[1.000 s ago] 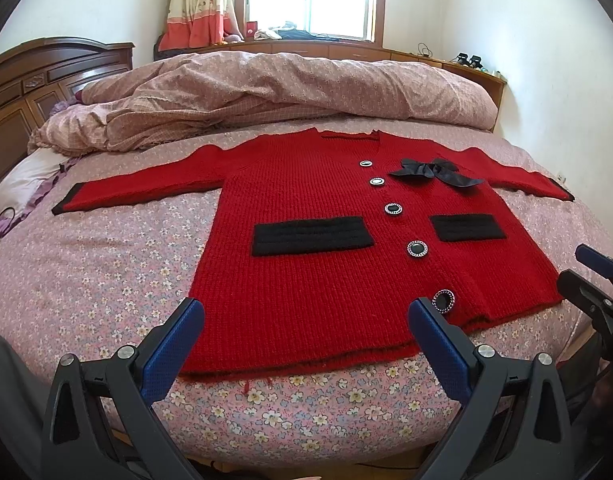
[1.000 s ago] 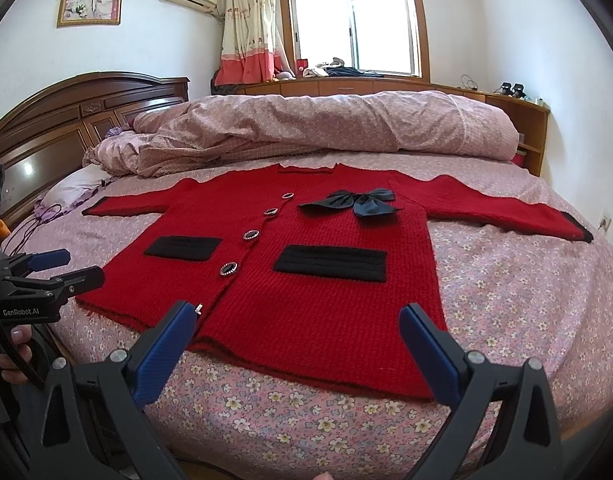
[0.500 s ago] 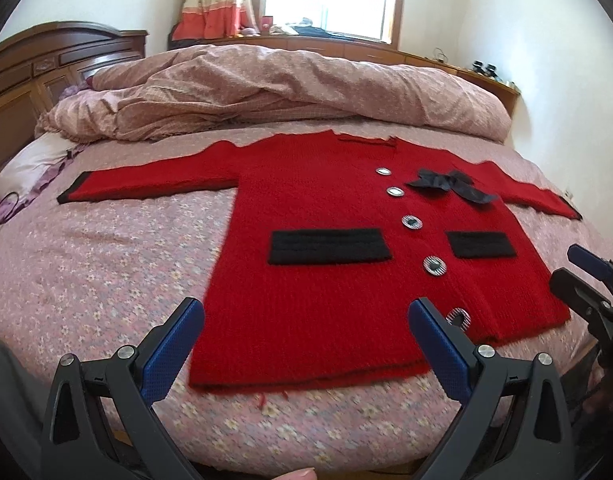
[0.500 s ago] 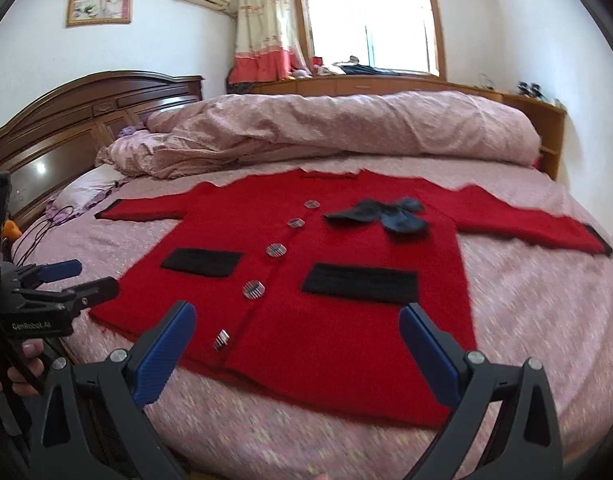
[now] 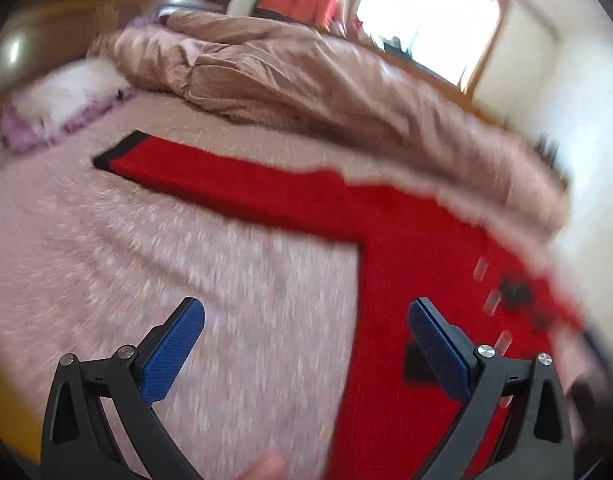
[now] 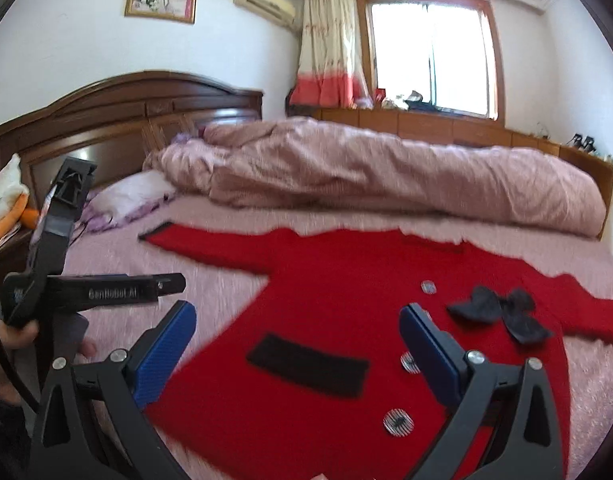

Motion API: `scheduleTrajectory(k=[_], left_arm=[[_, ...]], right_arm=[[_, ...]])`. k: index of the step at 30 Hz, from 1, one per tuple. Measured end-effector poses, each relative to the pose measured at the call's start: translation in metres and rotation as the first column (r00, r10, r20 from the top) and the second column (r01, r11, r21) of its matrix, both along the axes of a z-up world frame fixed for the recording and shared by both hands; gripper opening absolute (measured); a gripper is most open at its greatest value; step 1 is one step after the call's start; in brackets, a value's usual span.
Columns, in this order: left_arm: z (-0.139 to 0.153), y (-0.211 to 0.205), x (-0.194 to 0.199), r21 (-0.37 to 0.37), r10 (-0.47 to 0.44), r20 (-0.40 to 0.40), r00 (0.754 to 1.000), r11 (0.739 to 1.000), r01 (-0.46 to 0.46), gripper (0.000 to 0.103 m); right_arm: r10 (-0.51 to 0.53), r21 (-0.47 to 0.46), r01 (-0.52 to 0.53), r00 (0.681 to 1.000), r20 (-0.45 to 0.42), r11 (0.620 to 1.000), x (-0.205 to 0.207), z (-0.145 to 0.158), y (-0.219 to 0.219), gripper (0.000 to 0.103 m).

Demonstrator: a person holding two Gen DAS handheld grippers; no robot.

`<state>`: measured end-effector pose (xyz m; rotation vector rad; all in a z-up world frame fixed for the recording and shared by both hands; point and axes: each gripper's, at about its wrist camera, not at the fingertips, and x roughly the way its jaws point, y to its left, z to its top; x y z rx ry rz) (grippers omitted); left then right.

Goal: Fold small clothes
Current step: 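Grasp the black sleeve cuff with the left tool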

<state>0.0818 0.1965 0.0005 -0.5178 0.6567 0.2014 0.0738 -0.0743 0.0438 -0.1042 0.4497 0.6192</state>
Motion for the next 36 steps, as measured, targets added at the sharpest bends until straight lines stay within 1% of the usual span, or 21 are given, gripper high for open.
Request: scheduleTrajectory(k=[1,3,4,5,7,8,11,14,16,20,22,25,27,28,29,31,33,35,36], left_arm=[[-0.002,0.015,0.006,-0.040,0.021,-0.008,1.000,0.999,-0.022,0.099],[-0.006,0.040,0.020,-0.069,0.035,-0.038,0.999,0.997,-0.037,0.099],[-0.009,0.050,0.026,-0.065,0.046,-0.060,0.997,0.997,-0.050,0.099],[-0.014,0.065,0.034,-0.050,0.077,-0.110,0.991,0.995,-0.083,0.099],[-0.022,0.084,0.042,-0.040,0.108,-0.170,0.979,0.992,-0.116,0.099],[-0.027,0.097,0.044,-0.057,0.117,-0.182,0.976,0.990,-0.129,0.099],[-0.036,0.123,0.041,-0.108,0.121,-0.169,0.978,0.984,-0.140,0.099],[-0.051,0.146,0.034,-0.106,0.152,-0.182,0.971,0.979,-0.173,0.099],[-0.059,0.156,0.030,-0.120,0.170,-0.189,0.967,0.973,-0.195,0.099],[-0.067,0.188,0.029,-0.153,0.219,-0.152,0.964,0.958,-0.242,0.097],[-0.067,0.203,0.035,-0.170,0.237,-0.143,0.961,0.951,-0.260,0.097],[-0.068,0.231,0.050,-0.225,0.261,-0.129,0.957,0.932,-0.284,0.096],[-0.071,0.253,0.060,-0.276,0.279,-0.116,0.953,0.913,-0.301,0.094],[-0.072,0.259,0.065,-0.284,0.286,-0.109,0.952,0.909,-0.305,0.094],[-0.074,0.268,0.071,-0.289,0.297,-0.096,0.950,0.905,-0.312,0.094],[-0.075,0.281,0.086,-0.277,0.305,-0.090,0.948,0.907,-0.318,0.094],[-0.075,0.290,0.096,-0.260,0.309,-0.082,0.947,0.911,-0.320,0.094],[-0.077,0.297,0.103,-0.268,0.316,-0.068,0.946,0.908,-0.322,0.093],[-0.077,0.298,0.102,-0.277,0.325,-0.064,0.944,0.903,-0.329,0.085]], right_arm=[[0.009,0.016,-0.009,1.000,-0.006,1.000,0.003,0.001,0.010,0.103],[0.031,0.057,-0.029,0.999,-0.043,0.998,0.010,0.002,0.027,0.103],[0.043,0.080,-0.038,0.997,-0.070,0.996,0.016,0.002,0.039,0.103],[0.050,0.093,-0.041,0.995,-0.090,0.995,0.021,0.000,0.045,0.103],[0.062,0.115,-0.048,0.990,-0.125,0.992,0.033,-0.004,0.065,0.103],[0.067,0.123,-0.050,0.988,-0.139,0.991,0.038,-0.006,0.075,0.103],[0.077,0.128,-0.056,0.983,-0.165,0.990,0.060,-0.014,0.110,0.103],[0.073,0.134,-0.047,0.977,-0.202,0.990,0.090,-0.024,0.147,0.103],[0.059,0.145,-0.026,0.972,-0.229,0.989,0.107,-0.031,0.167,0.103],[0.046,0.216,0.024,0.949,-0.313,0.976,0.137,-0.046,0.202,0.103],[0.045,0.231,0.039,0.936,-0.349,0.972,0.145,-0.056,0.218,0.103],[0.066,0.214,0.011,0.935,-0.349,0.977,0.144,-0.067,0.240,0.103],[0.094,0.188,-0.033,0.939,-0.329,0.982,0.137,-0.074,0.255,0.103],[0.106,0.176,-0.051,0.941,-0.320,0.983,0.135,-0.075,0.260,0.103],[0.122,0.158,-0.076,0.944,-0.308,0.985,0.132,-0.078,0.265,0.103],[0.162,0.133,-0.128,0.945,-0.283,0.983,0.126,-0.079,0.270,0.103],[0.194,0.120,-0.167,0.945,-0.265,0.979,0.124,-0.080,0.268,0.103],[0.208,0.111,-0.184,0.943,-0.261,0.977,0.123,-0.079,0.260,0.103],[0.208,0.111,-0.184,0.943,-0.260,0.977,0.125,-0.078,0.254,0.103]])
